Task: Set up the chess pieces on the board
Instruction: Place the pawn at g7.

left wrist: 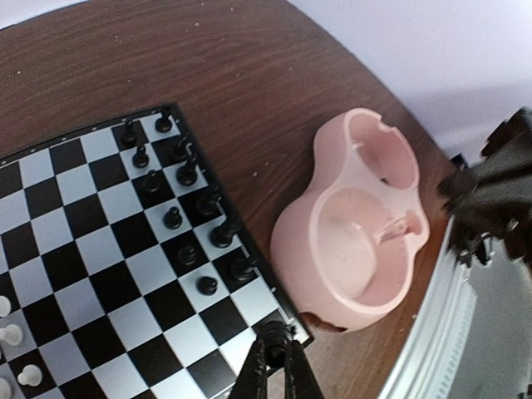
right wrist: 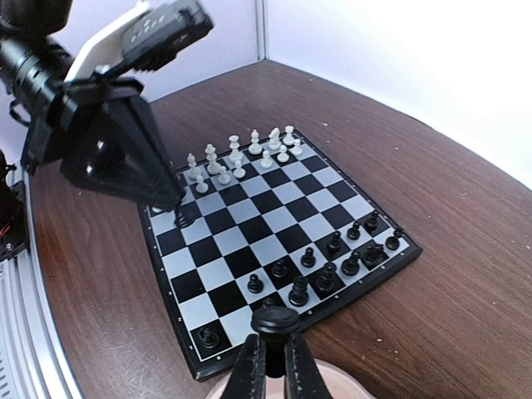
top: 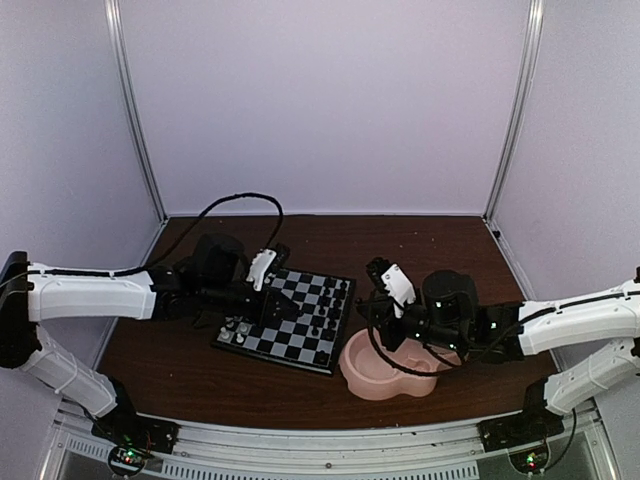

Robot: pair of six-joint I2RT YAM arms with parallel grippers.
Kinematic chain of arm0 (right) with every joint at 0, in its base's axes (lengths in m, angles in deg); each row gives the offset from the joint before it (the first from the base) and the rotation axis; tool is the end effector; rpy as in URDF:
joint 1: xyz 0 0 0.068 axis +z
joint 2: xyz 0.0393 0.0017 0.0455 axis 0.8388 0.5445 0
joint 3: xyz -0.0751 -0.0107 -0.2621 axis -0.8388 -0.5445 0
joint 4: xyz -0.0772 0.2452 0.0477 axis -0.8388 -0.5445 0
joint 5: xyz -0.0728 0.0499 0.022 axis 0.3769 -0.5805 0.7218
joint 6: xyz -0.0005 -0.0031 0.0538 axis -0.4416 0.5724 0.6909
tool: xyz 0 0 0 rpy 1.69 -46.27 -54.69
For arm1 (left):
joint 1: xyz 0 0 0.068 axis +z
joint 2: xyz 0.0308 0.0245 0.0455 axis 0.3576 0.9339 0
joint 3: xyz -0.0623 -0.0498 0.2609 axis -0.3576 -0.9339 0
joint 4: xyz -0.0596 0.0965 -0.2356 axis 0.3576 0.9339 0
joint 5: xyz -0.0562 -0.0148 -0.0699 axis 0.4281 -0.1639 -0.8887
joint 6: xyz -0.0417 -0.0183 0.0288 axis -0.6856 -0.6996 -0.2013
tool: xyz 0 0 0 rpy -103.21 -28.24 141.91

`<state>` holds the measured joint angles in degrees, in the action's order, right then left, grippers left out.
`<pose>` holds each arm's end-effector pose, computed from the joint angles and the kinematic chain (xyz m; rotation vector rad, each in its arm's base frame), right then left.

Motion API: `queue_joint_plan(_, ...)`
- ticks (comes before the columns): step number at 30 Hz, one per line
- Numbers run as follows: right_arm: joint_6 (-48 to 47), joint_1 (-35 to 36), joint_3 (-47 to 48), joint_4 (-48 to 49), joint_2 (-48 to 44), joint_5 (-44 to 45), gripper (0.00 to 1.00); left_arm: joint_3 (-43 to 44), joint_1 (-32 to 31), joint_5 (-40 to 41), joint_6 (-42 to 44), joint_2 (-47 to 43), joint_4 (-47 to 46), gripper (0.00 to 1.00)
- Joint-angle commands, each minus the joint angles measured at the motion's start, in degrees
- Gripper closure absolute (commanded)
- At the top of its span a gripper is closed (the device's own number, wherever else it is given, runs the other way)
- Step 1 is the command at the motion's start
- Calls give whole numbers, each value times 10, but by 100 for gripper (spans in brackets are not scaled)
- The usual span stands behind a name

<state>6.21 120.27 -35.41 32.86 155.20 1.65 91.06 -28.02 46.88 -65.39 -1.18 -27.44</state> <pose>0.1269 0.2447 0.2322 -0.8850 1.8133 0.7255 0.1915 -0.2361 0.2338 0.5872 2.2586 -1.0663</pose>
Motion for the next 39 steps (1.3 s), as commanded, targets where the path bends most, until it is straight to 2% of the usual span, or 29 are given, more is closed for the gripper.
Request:
queue_joint_plan(1, 15, 2, 1, -42, -37, 108, 100, -1, -39, 113, 97, 1, 72, 98)
queue_joint_plan(6, 13, 0, 34, -131, -84, 187, 100, 4, -90, 202, 129, 28, 75, 98)
queue_joint_plan(10, 20, -2, 25, -162, -127, 225, 100, -5, -95, 210, 123, 54, 50, 98)
queue_joint_plan(15, 26, -6, -9, -146, -168, 226, 100, -7, -97, 204, 117, 76, 22, 97)
queue_joint_plan(24, 34, -6, -17, -144, -167, 224, 100, 6, -101, 209, 120, 126, -20, 97)
queue_joint_plan(39, 36, -8, -32, -145, -187, 218, 100, 55, -107, 208, 128, 195, -17, 95)
